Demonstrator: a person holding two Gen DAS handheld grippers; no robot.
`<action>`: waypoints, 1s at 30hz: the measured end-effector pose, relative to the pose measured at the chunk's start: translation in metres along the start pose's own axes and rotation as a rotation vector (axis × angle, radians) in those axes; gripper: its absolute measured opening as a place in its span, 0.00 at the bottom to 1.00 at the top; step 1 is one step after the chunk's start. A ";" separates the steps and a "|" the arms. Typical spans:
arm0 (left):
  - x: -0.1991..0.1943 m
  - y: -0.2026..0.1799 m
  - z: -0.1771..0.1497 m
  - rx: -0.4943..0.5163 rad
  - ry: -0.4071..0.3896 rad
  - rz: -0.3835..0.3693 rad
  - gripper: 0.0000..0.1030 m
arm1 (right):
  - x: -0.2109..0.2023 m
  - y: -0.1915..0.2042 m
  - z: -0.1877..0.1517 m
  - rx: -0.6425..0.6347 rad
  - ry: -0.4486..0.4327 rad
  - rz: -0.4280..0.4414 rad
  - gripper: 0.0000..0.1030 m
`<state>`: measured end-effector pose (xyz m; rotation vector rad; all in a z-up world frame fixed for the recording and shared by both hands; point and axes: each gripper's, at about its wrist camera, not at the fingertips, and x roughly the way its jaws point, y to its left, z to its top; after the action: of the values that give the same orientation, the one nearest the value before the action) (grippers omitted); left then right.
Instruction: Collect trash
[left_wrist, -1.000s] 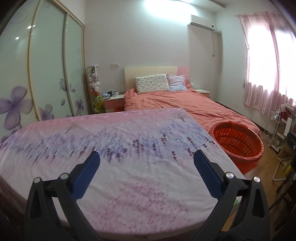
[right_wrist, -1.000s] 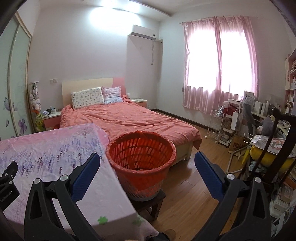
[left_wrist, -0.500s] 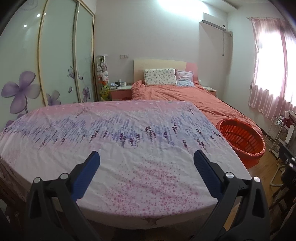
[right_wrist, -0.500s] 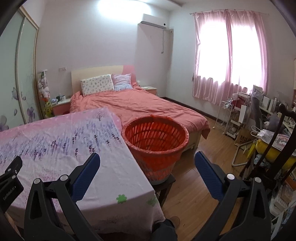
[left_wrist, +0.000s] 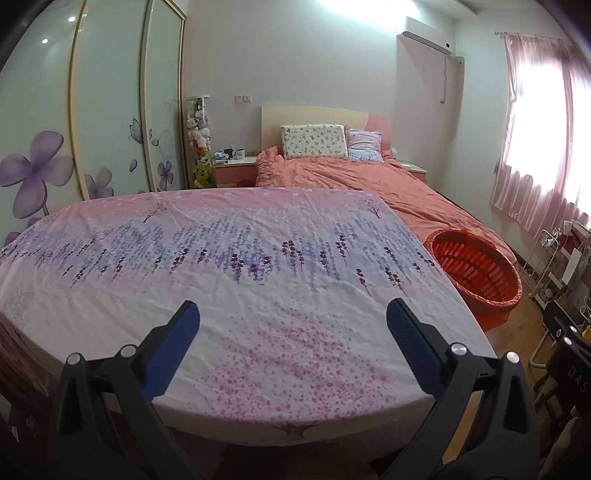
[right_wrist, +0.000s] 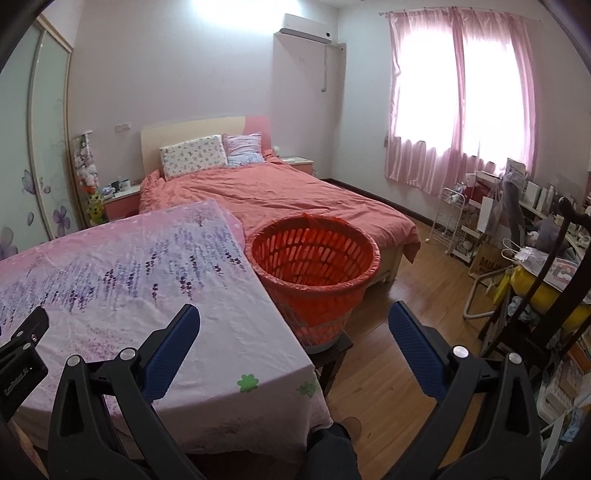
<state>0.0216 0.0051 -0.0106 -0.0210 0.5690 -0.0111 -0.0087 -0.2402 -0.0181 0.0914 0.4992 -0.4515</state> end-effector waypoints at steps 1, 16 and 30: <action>0.000 -0.001 0.000 0.001 0.001 0.002 0.96 | 0.000 -0.001 0.001 0.002 0.000 -0.015 0.98; -0.002 -0.013 0.005 0.011 -0.002 -0.008 0.96 | 0.001 -0.005 0.003 -0.002 0.003 -0.032 0.98; -0.016 -0.023 0.011 0.021 -0.048 0.002 0.96 | -0.006 -0.008 0.009 0.011 -0.017 -0.017 0.98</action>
<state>0.0145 -0.0171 0.0079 -0.0007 0.5204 -0.0149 -0.0125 -0.2465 -0.0071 0.0938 0.4810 -0.4712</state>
